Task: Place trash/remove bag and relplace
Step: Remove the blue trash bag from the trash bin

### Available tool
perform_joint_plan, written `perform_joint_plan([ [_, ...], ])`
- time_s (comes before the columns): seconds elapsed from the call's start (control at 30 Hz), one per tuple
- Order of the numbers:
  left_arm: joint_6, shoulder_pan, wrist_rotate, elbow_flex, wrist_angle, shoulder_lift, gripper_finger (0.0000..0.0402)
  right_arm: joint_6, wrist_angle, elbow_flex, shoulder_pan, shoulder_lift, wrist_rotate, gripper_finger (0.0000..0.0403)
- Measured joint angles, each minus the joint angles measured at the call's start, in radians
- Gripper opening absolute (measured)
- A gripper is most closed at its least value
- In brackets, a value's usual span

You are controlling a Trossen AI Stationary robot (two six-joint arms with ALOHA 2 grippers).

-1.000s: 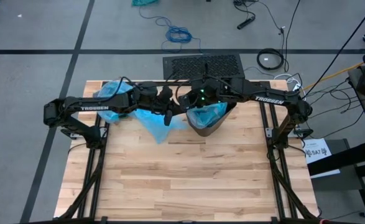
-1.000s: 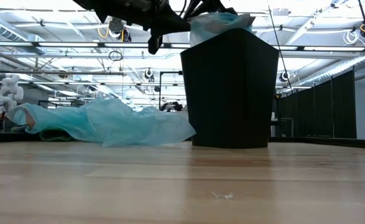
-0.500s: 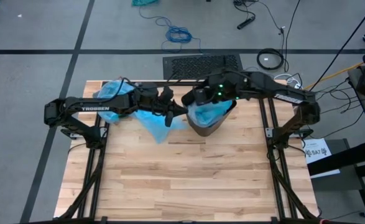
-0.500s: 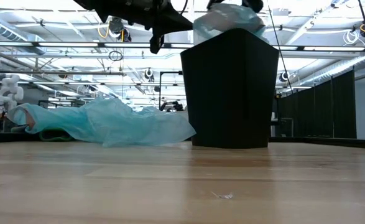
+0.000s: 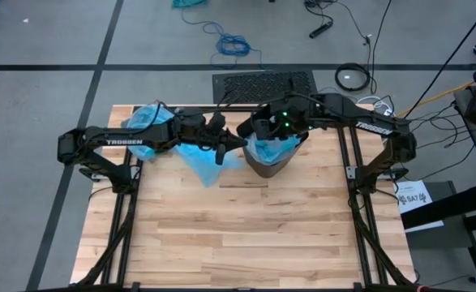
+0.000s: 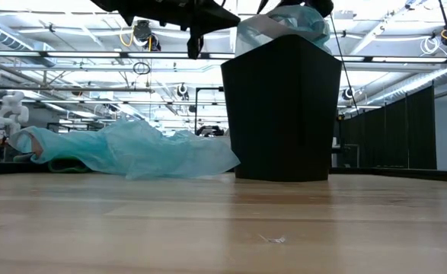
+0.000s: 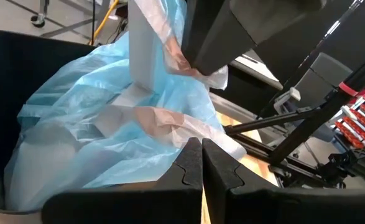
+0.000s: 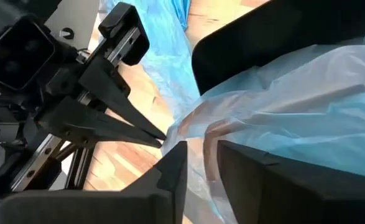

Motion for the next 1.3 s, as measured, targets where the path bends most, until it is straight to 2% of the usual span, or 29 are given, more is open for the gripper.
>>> perform_joint_plan([
  [0.23,0.022,-0.003,-0.001,0.0,-0.001,0.0,0.0,0.006,0.052,0.0,0.001,0.044,-0.002,0.0118],
  [0.47,0.022,-0.003,-0.001,0.0,-0.018,0.0,0.0,0.024,0.068,0.0,-0.029,0.115,-0.073,0.0116],
  [0.63,0.029,-0.005,0.0,0.0,-0.042,-0.001,0.0,0.005,0.074,-0.001,-0.045,0.126,-0.073,0.0094],
  [0.83,0.051,-0.015,0.001,0.0,-0.065,-0.001,0.0,-0.054,0.081,-0.001,-0.045,0.127,-0.032,0.0009],
  [1.3,0.056,-0.016,0.005,0.0,-0.069,-0.001,0.0,-0.083,0.099,-0.001,-0.042,0.127,-0.013,0.0],
])
